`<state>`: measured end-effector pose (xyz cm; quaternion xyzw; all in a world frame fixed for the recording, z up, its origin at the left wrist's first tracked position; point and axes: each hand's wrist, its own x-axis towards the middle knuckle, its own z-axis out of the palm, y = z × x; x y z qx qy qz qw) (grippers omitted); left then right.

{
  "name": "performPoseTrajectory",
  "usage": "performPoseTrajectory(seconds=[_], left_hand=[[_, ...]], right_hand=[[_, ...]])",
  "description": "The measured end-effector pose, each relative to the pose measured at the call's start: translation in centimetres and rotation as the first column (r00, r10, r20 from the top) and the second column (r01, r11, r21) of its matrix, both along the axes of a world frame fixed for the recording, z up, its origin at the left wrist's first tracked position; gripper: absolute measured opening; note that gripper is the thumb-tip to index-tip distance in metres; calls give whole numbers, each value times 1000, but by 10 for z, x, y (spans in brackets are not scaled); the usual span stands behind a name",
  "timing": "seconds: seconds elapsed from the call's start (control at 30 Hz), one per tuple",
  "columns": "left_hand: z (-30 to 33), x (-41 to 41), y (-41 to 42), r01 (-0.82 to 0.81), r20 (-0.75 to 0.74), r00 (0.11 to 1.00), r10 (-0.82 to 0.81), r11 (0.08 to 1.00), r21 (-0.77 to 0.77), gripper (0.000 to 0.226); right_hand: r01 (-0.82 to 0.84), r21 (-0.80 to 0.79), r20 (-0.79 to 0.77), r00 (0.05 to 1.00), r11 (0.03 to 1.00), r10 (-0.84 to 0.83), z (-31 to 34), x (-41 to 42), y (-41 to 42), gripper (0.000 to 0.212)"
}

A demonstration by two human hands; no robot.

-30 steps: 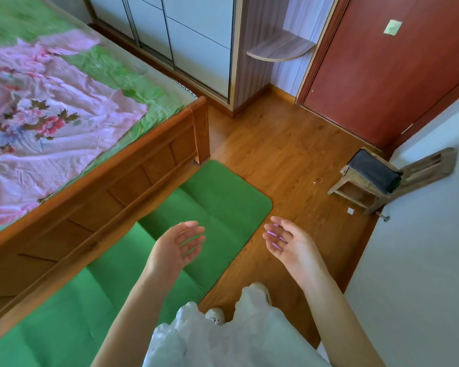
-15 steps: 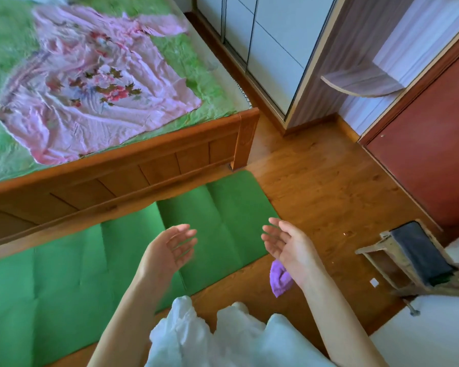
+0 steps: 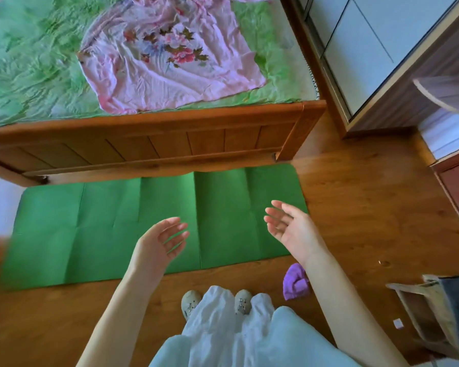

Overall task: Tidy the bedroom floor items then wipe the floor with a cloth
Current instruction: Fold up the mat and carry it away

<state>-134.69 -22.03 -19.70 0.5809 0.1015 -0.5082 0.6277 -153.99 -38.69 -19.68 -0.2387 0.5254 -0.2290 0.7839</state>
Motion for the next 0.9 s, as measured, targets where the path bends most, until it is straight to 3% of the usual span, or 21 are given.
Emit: performPoseTrajectory(seconds=[0.23, 0.47, 0.73, 0.9], left_hand=[[-16, 41, 18, -40, 17, 999, 41, 997, -60, 24], [-79, 87, 38, 24, 48, 999, -22, 999, -34, 26], [-202, 121, 46, -7, 67, 998, 10, 999, -39, 25], [-317, 131, 41, -79, 67, 995, 81, 996, -33, 25]], right_hand=[[-63, 38, 37, 997, 997, 62, -22, 52, 18, 20], [-56, 71, 39, 998, 996, 53, -84, 100, 39, 19], [-131, 102, 26, 991, 986, 129, -191, 144, 33, 19], [-205, 102, 35, 979, 973, 202, -297, 172, 23, 20]])
